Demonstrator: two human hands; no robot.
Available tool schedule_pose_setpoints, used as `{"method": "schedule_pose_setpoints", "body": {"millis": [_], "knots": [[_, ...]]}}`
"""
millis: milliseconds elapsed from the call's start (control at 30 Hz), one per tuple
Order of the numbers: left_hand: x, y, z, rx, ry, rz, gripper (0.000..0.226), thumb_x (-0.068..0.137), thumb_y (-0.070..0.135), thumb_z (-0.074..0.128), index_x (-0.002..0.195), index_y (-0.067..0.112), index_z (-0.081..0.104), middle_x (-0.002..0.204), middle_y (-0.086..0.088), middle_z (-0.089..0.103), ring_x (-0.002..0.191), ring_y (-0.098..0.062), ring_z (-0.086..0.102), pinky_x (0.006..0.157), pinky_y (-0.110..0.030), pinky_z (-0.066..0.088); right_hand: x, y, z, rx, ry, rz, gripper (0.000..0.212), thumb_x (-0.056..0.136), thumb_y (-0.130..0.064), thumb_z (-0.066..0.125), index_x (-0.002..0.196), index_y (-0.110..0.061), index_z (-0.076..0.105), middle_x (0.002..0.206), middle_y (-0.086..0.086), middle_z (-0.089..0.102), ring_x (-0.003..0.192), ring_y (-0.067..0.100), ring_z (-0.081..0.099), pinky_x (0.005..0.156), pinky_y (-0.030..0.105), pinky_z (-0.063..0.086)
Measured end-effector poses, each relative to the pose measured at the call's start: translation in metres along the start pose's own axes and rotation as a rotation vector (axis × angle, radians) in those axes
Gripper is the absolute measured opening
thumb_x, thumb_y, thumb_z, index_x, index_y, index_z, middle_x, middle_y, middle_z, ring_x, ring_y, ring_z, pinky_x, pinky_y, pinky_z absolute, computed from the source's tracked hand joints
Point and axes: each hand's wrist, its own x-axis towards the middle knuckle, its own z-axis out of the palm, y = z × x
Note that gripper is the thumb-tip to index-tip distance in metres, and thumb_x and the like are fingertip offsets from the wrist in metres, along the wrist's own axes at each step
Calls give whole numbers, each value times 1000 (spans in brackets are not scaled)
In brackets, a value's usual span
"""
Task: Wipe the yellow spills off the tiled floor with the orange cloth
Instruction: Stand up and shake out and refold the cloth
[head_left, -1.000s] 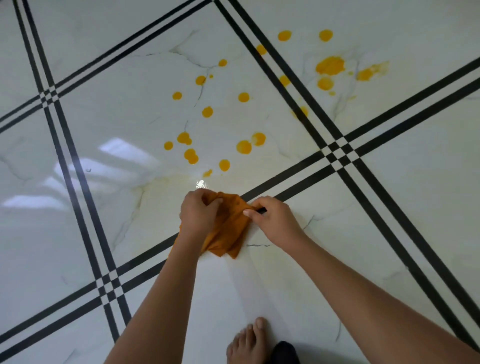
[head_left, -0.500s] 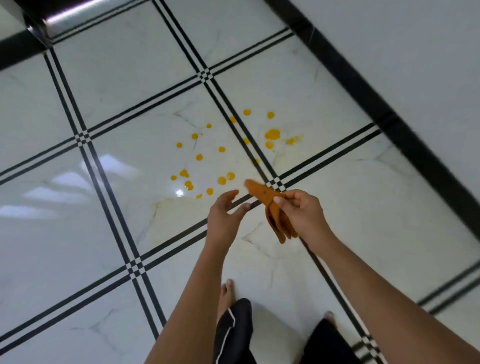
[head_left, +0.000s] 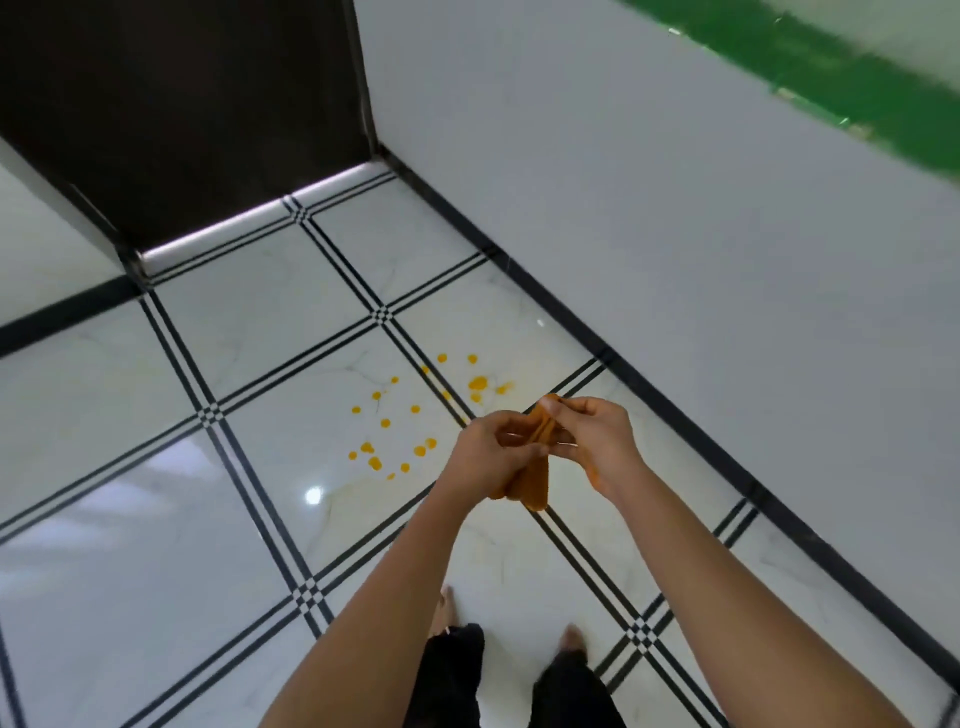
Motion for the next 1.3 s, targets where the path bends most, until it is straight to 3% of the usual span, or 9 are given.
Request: {"method": "schedule_pose_setpoints", "body": {"millis": [100,233,367,500,700,833,1033,1167,1300], "knots": [[-22,23,-15,70,-1,88,21,80,27,70,100,20,67,96,2,71,92,-15,65,79,-33,55,-31,-18,4,112,5,0,19,83,-8,68,95,5,62,82,18,68,74,27,69,68,38,60],[-45,41,-26,179,15,168,37,76,30,73,109,18,63,104,2,67,98,-12,61,83,-28,52,-60,-40,8,142,54,-46,12,86,-10,65,88,1,61,79,19,67,72,26,69,60,32,59],[-69,46,-35,221,171,216,23,84,13,60,107,11,64,100,-2,66,85,-11,60,61,-5,44,-78,-54,17,126,51,-111,13,87,-12,63,86,0,60,87,21,66,76,27,68,61,34,59],[-89,44,-61,285,286,198,27,84,5,49,103,12,68,95,-3,67,78,-11,58,62,-12,45,-94,-59,38,-243,110,-298,19,86,-24,64,95,-9,58,93,5,60,89,20,57,73,32,48],[-116,15,-130,171,358,169,21,87,12,54,101,18,68,84,0,65,66,-10,56,54,-14,40,-109,-63,91,-481,-28,-477,20,87,-29,60,88,-10,53,83,3,56,78,17,54,62,25,40],[-126,-10,-172,147,354,147,23,89,15,53,108,18,66,102,0,67,92,-11,59,73,-21,45,-108,-56,141,-564,-108,-504,27,82,-34,67,87,-13,52,83,1,57,76,14,54,66,26,42],[-128,-56,-267,197,308,131,24,91,15,51,110,18,64,105,-1,66,95,-12,59,80,-22,44,-92,-46,241,-751,-159,-405,39,73,-36,77,98,-12,61,100,6,60,98,23,56,86,36,46],[-122,-69,-331,255,273,141,26,93,16,49,114,17,63,112,-3,64,97,-15,59,77,-23,45,-89,-45,293,-804,-121,-352,34,72,-36,77,68,-7,61,67,5,58,74,22,55,61,31,41],[-109,-73,-378,287,210,151,29,95,18,47,120,13,60,120,-2,61,106,-12,54,86,-21,39,-83,-45,346,-763,3,-376,37,75,-34,75,81,0,62,76,11,62,74,25,59,62,32,49]]}}
